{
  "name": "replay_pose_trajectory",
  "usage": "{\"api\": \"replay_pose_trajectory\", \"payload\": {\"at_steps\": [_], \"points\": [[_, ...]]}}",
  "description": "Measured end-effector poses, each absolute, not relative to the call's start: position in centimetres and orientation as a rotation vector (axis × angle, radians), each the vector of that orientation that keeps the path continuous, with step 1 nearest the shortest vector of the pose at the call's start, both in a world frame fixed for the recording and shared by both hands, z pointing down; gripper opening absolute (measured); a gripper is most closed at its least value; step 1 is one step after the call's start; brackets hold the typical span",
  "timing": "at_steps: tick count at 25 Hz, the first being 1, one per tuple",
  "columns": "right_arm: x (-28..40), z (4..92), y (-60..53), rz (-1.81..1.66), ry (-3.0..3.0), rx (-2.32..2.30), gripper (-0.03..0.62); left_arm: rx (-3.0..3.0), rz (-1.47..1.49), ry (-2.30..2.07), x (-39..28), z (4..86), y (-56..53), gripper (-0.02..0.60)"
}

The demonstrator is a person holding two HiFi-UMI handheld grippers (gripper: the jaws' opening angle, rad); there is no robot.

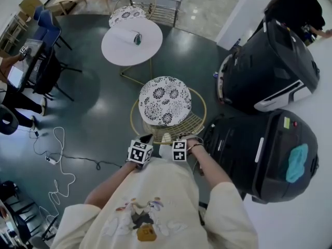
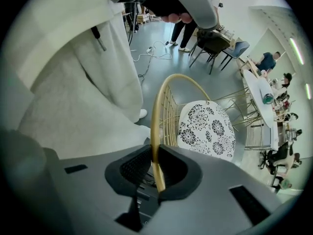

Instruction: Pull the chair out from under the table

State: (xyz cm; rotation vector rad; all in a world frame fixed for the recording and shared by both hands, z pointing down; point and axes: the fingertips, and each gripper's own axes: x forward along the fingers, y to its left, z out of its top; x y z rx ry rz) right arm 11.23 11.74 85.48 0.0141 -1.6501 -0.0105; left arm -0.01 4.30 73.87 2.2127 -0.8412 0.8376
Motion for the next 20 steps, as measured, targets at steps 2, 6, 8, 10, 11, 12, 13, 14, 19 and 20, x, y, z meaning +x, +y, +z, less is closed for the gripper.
{"api": "replay_pose_trajectory", "payload": {"at_steps": [2, 6, 8, 10, 11, 12, 13, 14, 19, 20], "points": [[11.1, 85.5, 12.1, 0.029, -1.652, 0.008, 0.051, 2.211, 0.837, -0.841, -0.2, 73.8, 4.4, 0.002], [11.0, 85.3, 12.5, 0.072, -1.652, 0.004, 0.052, 2.215, 0.824, -0.841, -0.3, 73.6, 4.5, 0.002], [11.0, 85.3, 12.7, 0.085, -1.65, -0.004, 0.052, 2.218, 0.826, -0.834, -0.2, 73.7, 4.6, 0.002], [11.1, 85.3, 13.0, 0.099, -1.64, -0.033, 0.051, 2.222, 0.828, -0.829, -0.2, 73.7, 4.7, 0.002], [11.1, 85.3, 13.3, 0.105, -1.632, -0.052, 0.051, 2.222, 0.828, -0.828, -0.3, 73.7, 4.7, 0.002], [11.0, 85.2, 13.5, 0.111, -1.627, -0.071, 0.051, 2.222, 0.827, -0.829, -0.4, 73.6, 4.7, 0.002], [11.0, 85.2, 13.8, 0.118, -1.624, -0.088, 0.051, 2.222, 0.825, -0.83, -0.5, 73.6, 4.7, 0.002], [10.9, 85.1, 14.1, 0.126, -1.624, -0.102, 0.051, 2.221, 0.824, -0.831, -0.6, 73.6, 4.7, 0.002], [10.5, 85.1, 15.4, 0.186, -1.627, -0.149, 0.051, 2.217, 0.809, -0.845, -1.0, 73.5, 4.1, 0.002], [10.4, 85.1, 15.6, 0.199, -1.624, -0.162, 0.051, 2.215, 0.804, -0.849, -1.2, 73.5, 3.9, 0.002]]}}
